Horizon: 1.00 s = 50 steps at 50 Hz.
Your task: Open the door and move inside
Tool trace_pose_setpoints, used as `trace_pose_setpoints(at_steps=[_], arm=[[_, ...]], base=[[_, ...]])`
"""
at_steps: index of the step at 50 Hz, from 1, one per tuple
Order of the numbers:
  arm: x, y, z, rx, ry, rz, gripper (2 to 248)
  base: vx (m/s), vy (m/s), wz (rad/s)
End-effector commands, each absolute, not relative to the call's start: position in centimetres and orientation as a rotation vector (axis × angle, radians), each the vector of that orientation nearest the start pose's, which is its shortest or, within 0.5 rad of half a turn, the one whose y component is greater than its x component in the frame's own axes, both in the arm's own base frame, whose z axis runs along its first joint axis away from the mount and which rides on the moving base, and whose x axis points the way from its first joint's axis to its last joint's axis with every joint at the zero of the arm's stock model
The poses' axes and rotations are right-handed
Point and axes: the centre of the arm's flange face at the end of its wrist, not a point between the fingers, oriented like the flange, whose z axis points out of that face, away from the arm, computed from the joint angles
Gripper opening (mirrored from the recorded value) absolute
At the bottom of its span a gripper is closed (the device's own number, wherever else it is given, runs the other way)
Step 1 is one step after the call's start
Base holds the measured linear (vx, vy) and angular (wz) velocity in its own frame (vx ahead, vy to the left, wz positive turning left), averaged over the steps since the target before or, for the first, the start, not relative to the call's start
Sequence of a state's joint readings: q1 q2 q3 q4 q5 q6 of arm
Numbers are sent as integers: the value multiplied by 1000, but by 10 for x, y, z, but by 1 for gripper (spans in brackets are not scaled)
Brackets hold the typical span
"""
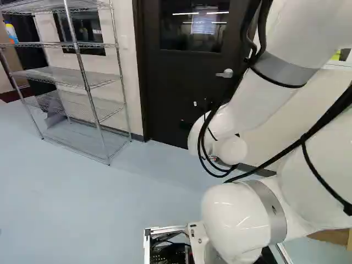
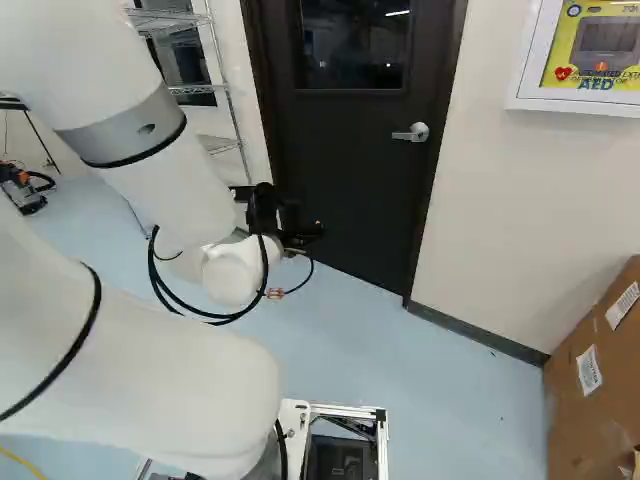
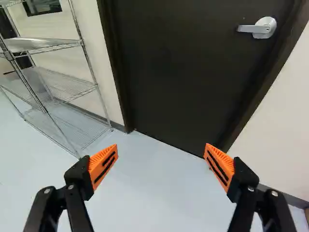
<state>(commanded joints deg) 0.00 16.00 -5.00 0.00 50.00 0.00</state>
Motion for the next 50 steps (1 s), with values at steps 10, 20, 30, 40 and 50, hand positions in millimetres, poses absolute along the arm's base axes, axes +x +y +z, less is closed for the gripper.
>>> trace_pose_setpoints(at_steps=[10,20,30,40,50], arm=[[270,0,366,-2558,0,-1824,247],[270,0,366,-2558,0,-1824,247],[270,0,366,-2558,0,-1824,247],[270,0,366,-2558,0,-1824,247],[270,0,366,-2558,0,-1824,247]], base=[[187,77,-152],[203,66,-197],[211,66,-198],[210,62,-200],[223,68,-213]])
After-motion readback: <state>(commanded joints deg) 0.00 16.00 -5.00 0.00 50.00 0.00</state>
